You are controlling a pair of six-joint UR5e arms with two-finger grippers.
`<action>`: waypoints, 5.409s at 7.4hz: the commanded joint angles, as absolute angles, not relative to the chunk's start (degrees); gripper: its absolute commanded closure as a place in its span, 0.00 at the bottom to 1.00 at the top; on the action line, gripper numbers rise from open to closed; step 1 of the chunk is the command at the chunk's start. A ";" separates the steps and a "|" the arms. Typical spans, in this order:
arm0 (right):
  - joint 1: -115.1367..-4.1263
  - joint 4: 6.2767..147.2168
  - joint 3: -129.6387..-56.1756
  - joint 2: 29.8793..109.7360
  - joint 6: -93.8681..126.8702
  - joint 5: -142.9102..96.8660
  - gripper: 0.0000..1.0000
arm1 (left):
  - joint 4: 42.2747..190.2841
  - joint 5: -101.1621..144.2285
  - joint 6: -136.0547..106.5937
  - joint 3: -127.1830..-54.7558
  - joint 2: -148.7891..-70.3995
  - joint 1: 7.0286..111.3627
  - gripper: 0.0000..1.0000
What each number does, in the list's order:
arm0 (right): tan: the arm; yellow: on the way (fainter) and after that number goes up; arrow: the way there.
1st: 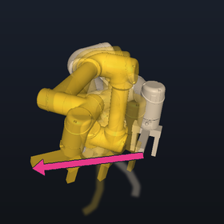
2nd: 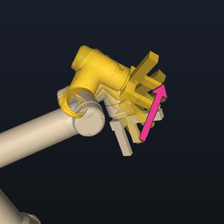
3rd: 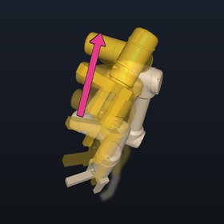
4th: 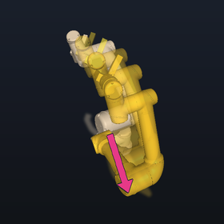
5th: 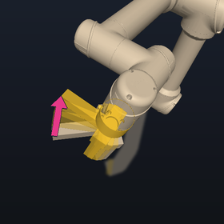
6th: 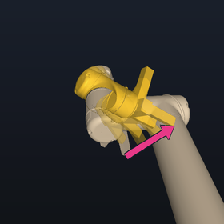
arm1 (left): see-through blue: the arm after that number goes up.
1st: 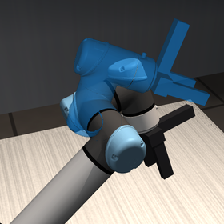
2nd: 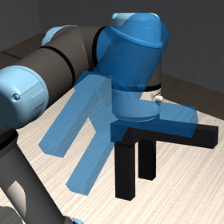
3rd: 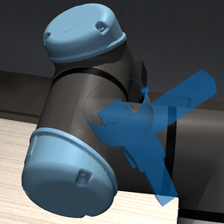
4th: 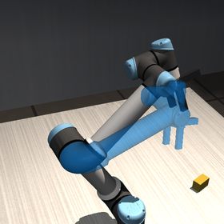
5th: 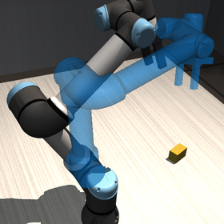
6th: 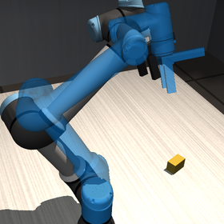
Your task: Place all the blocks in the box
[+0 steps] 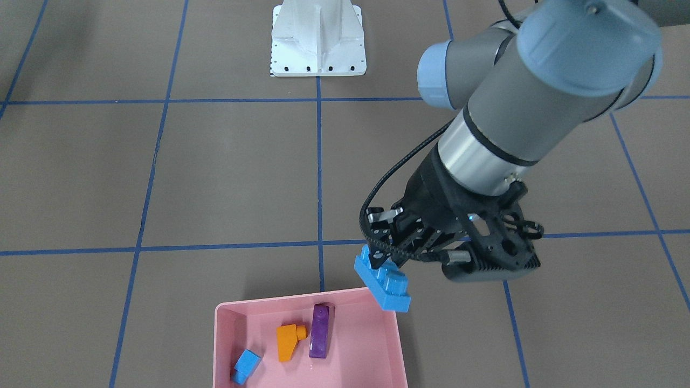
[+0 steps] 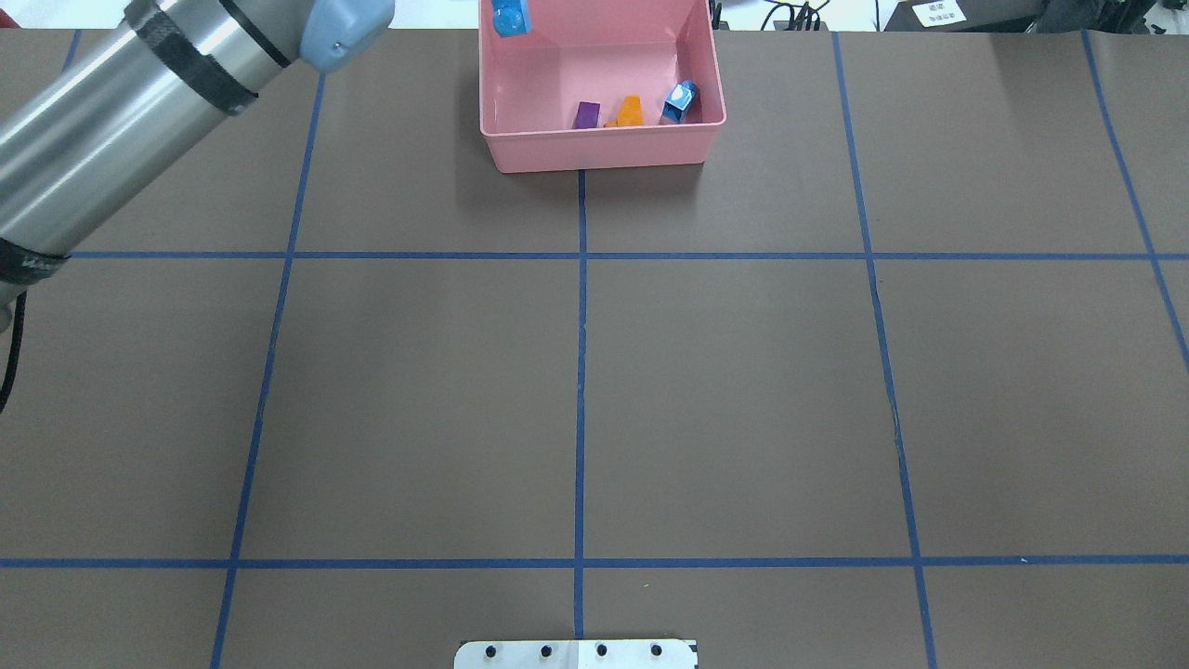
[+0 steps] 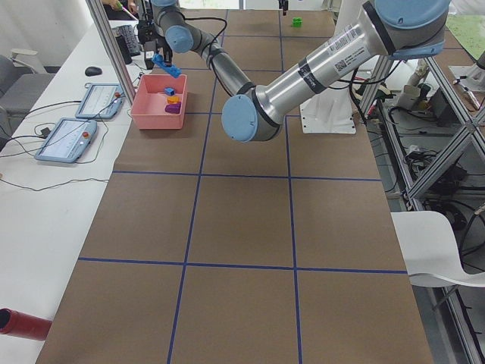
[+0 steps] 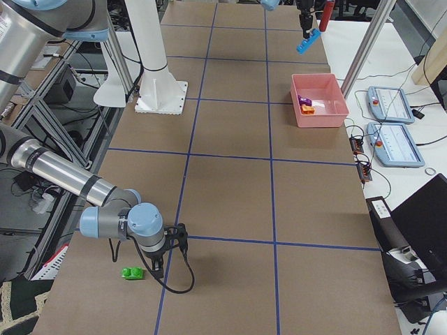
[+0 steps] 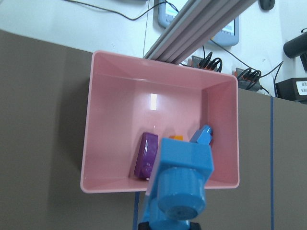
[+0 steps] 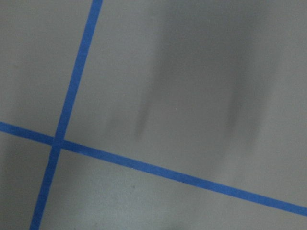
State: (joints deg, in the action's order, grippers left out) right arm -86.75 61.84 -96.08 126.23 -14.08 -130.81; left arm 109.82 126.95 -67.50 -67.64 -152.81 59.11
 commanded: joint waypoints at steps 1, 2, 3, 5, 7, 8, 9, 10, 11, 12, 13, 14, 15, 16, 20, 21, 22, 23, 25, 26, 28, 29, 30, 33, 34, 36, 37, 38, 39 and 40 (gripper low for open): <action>-86.75 59.94 -93.25 126.12 -13.10 -131.13 0.00 | 123.78 114.66 -68.90 -50.94 -159.25 54.16 1.00; -86.75 60.03 -92.90 126.04 -12.75 -131.05 0.00 | 127.75 110.35 -68.91 -47.32 -159.69 52.23 1.00; -86.75 59.94 -92.20 126.04 -12.57 -131.04 0.00 | 129.62 106.39 -69.08 -45.11 -160.22 50.38 1.00; -86.75 58.89 -90.63 125.86 -12.66 -133.49 0.00 | 129.64 105.73 -69.17 -44.21 -160.66 50.19 1.00; -86.75 58.97 -89.13 125.86 -12.57 -135.00 0.00 | 129.64 104.95 -69.17 -43.77 -160.66 50.01 1.00; -86.66 58.97 -87.99 125.77 -12.83 -135.00 0.00 | 129.64 103.64 -69.17 -43.68 -160.75 49.57 1.00; -86.66 58.97 -87.37 125.77 -12.83 -135.00 0.00 | 129.73 103.62 -69.26 -43.68 -161.10 49.66 1.00; -86.66 58.97 -86.75 125.77 -12.92 -135.09 0.00 | 129.73 103.10 -69.26 -43.59 -161.10 49.66 1.00; -86.66 58.97 -85.53 125.68 -13.18 -135.61 0.00 | 129.73 101.09 -69.34 -43.59 -161.19 49.66 1.00; -86.66 58.97 -85.26 125.77 -13.27 -136.49 0.00 | 129.73 100.38 -69.26 -43.59 -161.10 49.66 0.99; -86.66 58.97 -84.47 125.68 -13.36 -136.67 0.00 | 130.25 98.02 -69.17 -43.16 -161.19 49.31 0.43; -86.66 58.97 -84.11 125.68 -13.53 -136.84 0.00 | 130.86 95.30 -69.26 -43.07 -161.19 48.00 0.00; -86.66 58.89 -83.24 125.68 -13.71 -136.93 0.00 | 130.87 95.10 -69.26 -43.15 -161.28 47.99 0.00; -86.66 58.89 -82.88 125.68 -13.71 -137.11 0.00 | 130.87 95.10 -69.26 -43.15 -161.19 47.90 0.00; -86.57 58.97 -81.65 125.42 -13.36 -141.68 0.05 | 130.96 95.10 -69.17 -43.50 -161.19 47.55 0.00; -86.57 59.06 -81.65 125.42 -13.10 -141.42 0.46 | 130.96 95.10 -69.17 -43.59 -161.19 47.46 0.00; -86.57 59.24 -81.56 124.81 -13.27 -140.89 0.96 | 130.96 95.10 -69.17 -43.59 -161.19 47.46 0.00; -86.57 59.06 -81.65 123.85 -13.27 -140.63 1.00 | 130.96 95.36 -69.08 -43.85 -161.19 47.46 0.00; -86.75 58.97 -82.53 121.30 -12.92 -138.43 1.00 | 128.69 96.23 -69.08 -51.18 -160.32 47.46 0.00; -86.75 59.24 -82.70 120.33 -12.92 -138.34 1.00 | 121.62 100.24 -69.17 -57.50 -158.05 47.55 0.00; -88.50 61.15 -86.97 120.32 -12.75 -138.60 1.00 | 111.39 102.83 -69.17 -68.94 -154.53 48.07 0.00; -89.38 70.83 -94.84 120.24 -12.74 -138.69 1.00 | 106.40 105.01 -69.17 -74.39 -151.73 48.16 0.00; -90.34 83.02 -104.23 120.15 -12.92 -138.08 1.00 | 103.74 105.29 -68.91 -81.14 -146.65 48.08 0.00; -91.84 110.65 -114.08 102.92 -12.92 -134.30 1.00 | 102.92 105.47 -65.59 -99.18 -124.87 48.08 0.00; -91.50 117.01 -112.78 92.91 -12.92 -130.21 1.00 | 101.09 105.47 -60.08 -102.53 -119.32 48.16 0.00; -89.93 122.52 -106.03 77.33 -9.35 -129.98 1.00 | 97.74 110.44 -49.81 -106.42 -108.61 50.52 0.00; -85.91 122.26 -103.65 70.99 -1.57 -130.16 1.00 | 97.65 111.96 -43.05 -110.52 -100.63 53.23 0.00; -81.52 120.34 -100.49 65.71 4.86 -130.43 1.00 | 97.91 113.36 -37.58 -113.18 -93.06 55.61 0.00; -76.25 114.84 -97.94 61.91 12.06 -130.52 1.00 | 98.08 113.73 -31.87 -114.33 -88.46 58.77 0.00; -70.46 104.34 -91.04 57.18 22.22 -130.17 1.00 | 98.17 115.21 -30.16 -113.56 -86.42 62.02 0.00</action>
State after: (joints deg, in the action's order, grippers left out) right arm -77.61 114.67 -97.89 63.34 10.54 -130.36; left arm 98.04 113.64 -34.48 -113.22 -90.94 58.03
